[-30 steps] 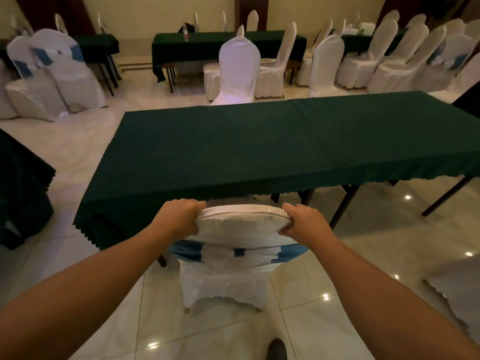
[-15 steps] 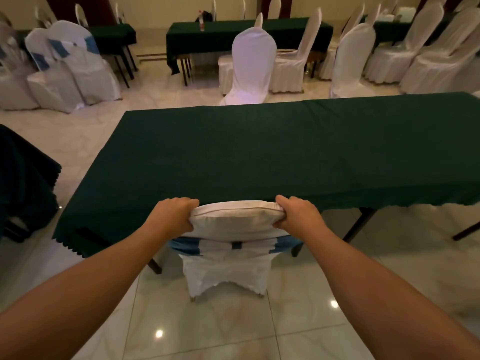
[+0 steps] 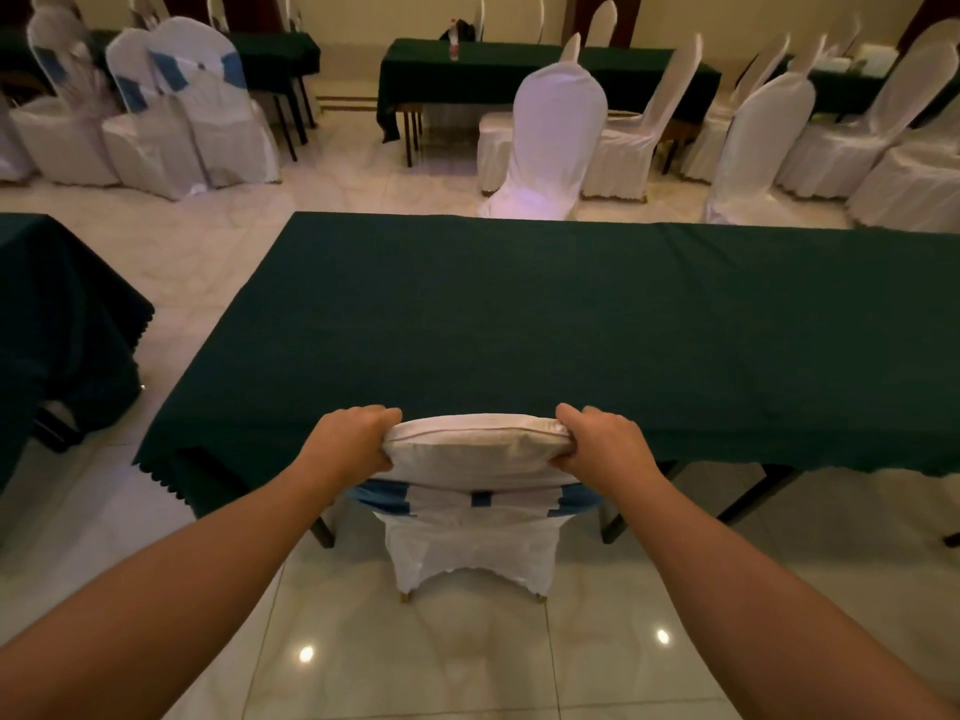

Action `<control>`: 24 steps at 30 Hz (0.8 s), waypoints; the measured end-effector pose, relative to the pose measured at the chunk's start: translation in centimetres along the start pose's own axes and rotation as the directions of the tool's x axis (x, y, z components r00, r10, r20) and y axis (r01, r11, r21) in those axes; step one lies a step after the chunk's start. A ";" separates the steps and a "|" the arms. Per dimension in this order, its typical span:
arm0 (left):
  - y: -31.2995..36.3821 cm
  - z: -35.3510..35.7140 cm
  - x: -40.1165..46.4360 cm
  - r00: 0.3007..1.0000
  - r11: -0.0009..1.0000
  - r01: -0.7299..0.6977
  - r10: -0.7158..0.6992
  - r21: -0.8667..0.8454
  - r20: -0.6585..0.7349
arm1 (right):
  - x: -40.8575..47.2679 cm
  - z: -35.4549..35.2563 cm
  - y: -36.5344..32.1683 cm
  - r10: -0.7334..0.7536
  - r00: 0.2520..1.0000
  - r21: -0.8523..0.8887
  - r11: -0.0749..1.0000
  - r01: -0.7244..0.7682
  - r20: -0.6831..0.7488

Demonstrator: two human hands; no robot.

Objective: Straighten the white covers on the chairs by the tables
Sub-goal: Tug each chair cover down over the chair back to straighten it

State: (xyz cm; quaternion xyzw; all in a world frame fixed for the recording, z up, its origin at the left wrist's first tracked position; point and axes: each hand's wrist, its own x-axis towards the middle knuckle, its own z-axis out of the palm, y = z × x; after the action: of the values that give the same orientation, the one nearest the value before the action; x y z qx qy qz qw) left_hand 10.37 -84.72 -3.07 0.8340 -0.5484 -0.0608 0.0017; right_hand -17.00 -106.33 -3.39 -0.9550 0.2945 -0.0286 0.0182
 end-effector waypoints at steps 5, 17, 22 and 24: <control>-1.7 0.5 0.1 0.999 0.999 0.039 -0.040 -0.019 -0.030 | -0.2 0.9 -2.1 -0.012 0.998 0.007 1.000 0.012 -0.067; -0.5 0.7 -0.6 0.995 0.998 0.002 -0.009 -0.067 -0.095 | -0.5 0.5 -1.8 0.033 0.999 -0.042 0.999 -0.032 0.010; 0.2 1.5 -0.5 0.994 0.998 -0.006 -0.001 -0.059 -0.113 | -0.9 0.4 -1.4 0.069 0.997 -0.042 0.997 -0.068 0.024; 0.3 1.8 -0.6 0.993 0.998 0.010 -0.018 -0.069 -0.117 | -0.8 0.3 -1.4 0.072 0.997 -0.029 0.997 -0.071 0.034</control>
State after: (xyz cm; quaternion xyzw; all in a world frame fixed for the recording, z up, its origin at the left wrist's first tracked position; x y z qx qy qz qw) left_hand 9.68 -84.22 -4.79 0.8393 -0.5392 -0.0304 0.0620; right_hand -16.87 -104.67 -3.68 -0.9444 0.3285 -0.0069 0.0112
